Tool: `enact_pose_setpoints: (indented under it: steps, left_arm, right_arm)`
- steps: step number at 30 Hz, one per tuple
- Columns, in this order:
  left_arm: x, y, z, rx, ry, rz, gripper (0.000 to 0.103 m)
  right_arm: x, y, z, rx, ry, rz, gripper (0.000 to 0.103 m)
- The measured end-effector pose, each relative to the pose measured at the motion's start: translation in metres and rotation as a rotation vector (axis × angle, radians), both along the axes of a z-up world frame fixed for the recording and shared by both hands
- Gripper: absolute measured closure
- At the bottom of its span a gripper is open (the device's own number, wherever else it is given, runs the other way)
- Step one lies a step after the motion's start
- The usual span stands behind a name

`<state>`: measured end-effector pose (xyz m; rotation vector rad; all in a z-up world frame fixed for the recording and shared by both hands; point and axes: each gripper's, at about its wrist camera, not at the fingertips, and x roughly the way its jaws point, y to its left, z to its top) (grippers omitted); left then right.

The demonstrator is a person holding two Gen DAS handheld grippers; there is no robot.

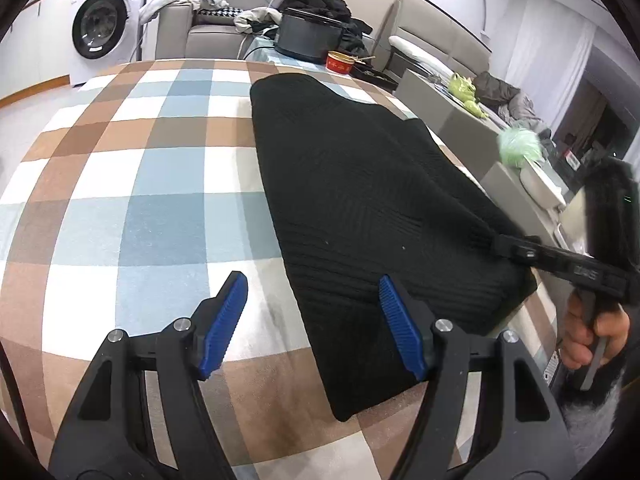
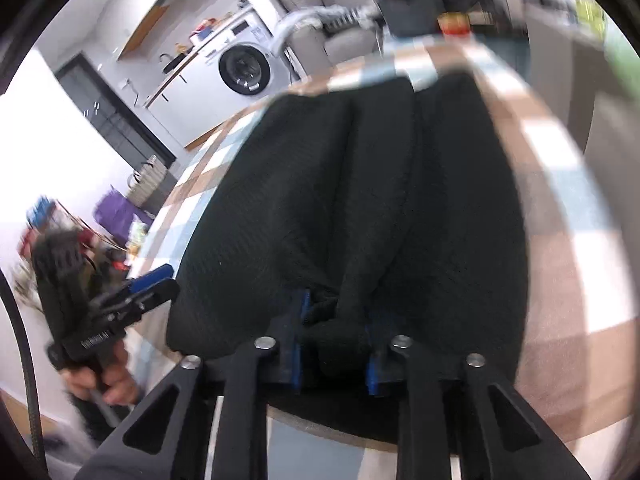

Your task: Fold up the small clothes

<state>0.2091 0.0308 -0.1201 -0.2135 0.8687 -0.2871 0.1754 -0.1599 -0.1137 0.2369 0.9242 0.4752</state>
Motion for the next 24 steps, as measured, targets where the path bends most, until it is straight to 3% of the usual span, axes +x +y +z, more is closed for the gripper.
enact_pose_setpoints:
  steps: [5,8,13,20,24]
  left_arm:
    - [-0.002,0.002,0.009,-0.002,-0.020,0.014,0.037]
    - [0.000,0.001,0.009,0.008,-0.016,0.018,0.037]
    - [0.007,-0.008,-0.001,0.000,0.028,-0.006,0.037]
    - [0.036,-0.028,-0.018,-0.096,0.123,-0.045,0.037]
    - [0.055,-0.038,-0.022,-0.143,0.130,-0.032,0.037]
  right_arm:
    - [-0.025,-0.005,0.045,-0.048,-0.152,-0.026,0.086]
    - [-0.038,-0.017,0.055,-0.149,-0.187,-0.081,0.086]
    - [-0.032,-0.040,0.016,-0.248,-0.059,-0.158,0.085]
    - [-0.025,-0.052,0.005,-0.186,-0.024,-0.140,0.084]
    - [-0.025,-0.061,0.001,-0.164,-0.017,-0.139,0.084]
